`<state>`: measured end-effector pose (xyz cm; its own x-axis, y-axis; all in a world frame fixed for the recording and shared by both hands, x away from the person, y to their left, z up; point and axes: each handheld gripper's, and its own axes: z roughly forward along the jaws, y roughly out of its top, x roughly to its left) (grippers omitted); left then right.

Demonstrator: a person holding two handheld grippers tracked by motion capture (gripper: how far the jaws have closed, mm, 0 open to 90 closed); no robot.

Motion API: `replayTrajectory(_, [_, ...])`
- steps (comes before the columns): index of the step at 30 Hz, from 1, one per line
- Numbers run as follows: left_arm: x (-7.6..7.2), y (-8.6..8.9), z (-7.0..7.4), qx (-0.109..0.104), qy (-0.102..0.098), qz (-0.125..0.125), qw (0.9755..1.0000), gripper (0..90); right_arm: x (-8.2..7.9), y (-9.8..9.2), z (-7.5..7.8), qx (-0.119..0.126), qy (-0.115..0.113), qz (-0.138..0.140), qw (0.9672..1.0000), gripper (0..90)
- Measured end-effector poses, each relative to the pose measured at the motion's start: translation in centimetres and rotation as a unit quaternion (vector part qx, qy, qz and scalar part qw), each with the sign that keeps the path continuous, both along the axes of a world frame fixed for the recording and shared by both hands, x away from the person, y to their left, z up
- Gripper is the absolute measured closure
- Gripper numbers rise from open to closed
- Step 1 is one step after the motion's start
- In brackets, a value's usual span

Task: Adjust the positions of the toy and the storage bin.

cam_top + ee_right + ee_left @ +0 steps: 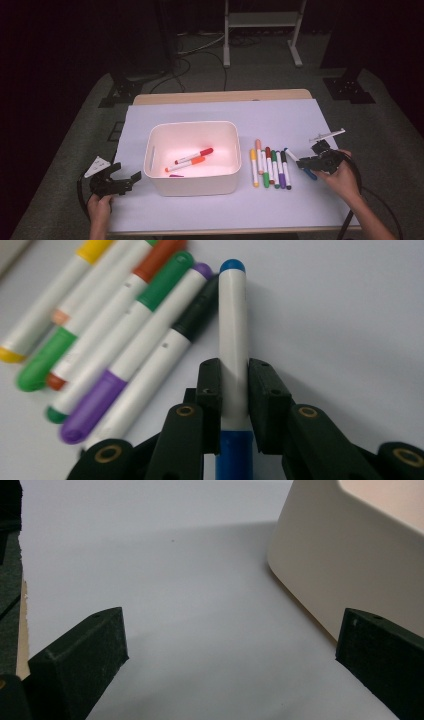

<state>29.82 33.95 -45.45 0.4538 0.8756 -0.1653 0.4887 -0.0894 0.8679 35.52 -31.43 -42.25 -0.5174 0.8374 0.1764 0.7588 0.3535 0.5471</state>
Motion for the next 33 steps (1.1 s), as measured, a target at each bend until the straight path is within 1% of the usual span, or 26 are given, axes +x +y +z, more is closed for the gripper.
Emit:
replayTrajectory(2, [0.0, 0.0, 0.0, 0.0, 0.0, 0.0, 1.0, 0.0, -0.2, 0.2, 0.6, 0.014, -0.002, 0.005, 0.9999, 76.0])
replayTrajectory(3, [0.0, 0.0, 0.0, 0.0, 0.0, 0.0, 1.0, 0.0, -0.4, 0.3, 1.0, 0.027, 0.0, 0.011, 0.9996, 76.0])
replayTrajectory(5, [0.0, 0.0, 0.0, 0.0, 0.0, 0.0, 1.0, 0.0, -0.8, 0.8, 1.8, 0.032, -0.005, 0.022, 0.9992, 76.0])
replayTrajectory(8, [0.0, 0.0, 0.0, 0.0, 0.0, 0.0, 1.0, 0.0, -1.2, 1.5, 3.1, 0.047, -0.011, 0.041, 0.998, 76.0])
replayTrajectory(9, [0.0, 0.0, 0.0, 0.0, 0.0, 0.0, 1.0, 0.0, -1.4, 1.9, 3.7, 0.054, -0.012, 0.051, 0.9971, 76.0])
replayTrajectory(10, [0.0, 0.0, 0.0, -0.001, 0.0, 0.0, 1.0, 0.0, -1.6, 2.3, 4.3, 0.057, -0.016, 0.06, 0.9964, 76.1])
replayTrajectory(13, [0.0, 0.0, 0.0, -0.002, -0.001, 0.002, 1.0, 0.0, -1.9, 3.3, 5.6, 0.063, -0.018, 0.076, 0.995, 76.0])
replayTrajectory(16, [0.0, 0.0, 0.0, -0.002, -0.001, 0.001, 1.0, 0.0, -2.2, 4.4, 7.1, 0.071, -0.027, 0.097, 0.9924, 76.0])
replayTrajectory(17, [0.0, 0.0, 0.0, -0.002, -0.001, 0.001, 1.0, 0.0, -2.3, 5.1, 7.8, 0.072, -0.032, 0.108, 0.991, 76.0])
replayTrajectory(22, [0.0, 0.0, 0.0, -0.002, -0.001, 0.0, 1.0, 0.0, -2.4, 6.9, 9.7, 0.076, -0.042, 0.134, 0.9871, 76.0])
replayTrajectory(23, [0.0, 0.0, 0.0, -0.002, -0.001, 0.0, 1.0, 0.0, -2.4, 7.4, 10.3, 0.078, -0.045, 0.142, 0.9857, 76.0])
replayTrajectory(25, [0.0, 0.0, 0.0, -0.003, -0.001, 0.0, 1.0, 0.0, -2.4, 8.2, 11.1, 0.074, -0.051, 0.154, 0.984, 76.1])
replayTrajectory(28, [0.0, 0.0, 0.0, -0.003, -0.001, 0.0, 1.0, 0.0, -2.4, 9.3, 12.2, 0.072, -0.053, 0.168, 0.9818, 76.0])
replayTrajectory(31, [0.0, 0.0, 0.0, -0.003, 0.0, -0.001, 1.0, 0.0, -2.2, 10.5, 13.4, 0.07, -0.059, 0.185, 0.9785, 76.0])
replayTrajectory(33, [0.0, 0.0, 0.0, -0.002, 0.0, 0.0, 1.0, 0.0, -2.2, 11.2, 13.9, 0.072, -0.057, 0.195, 0.9765, 76.0])
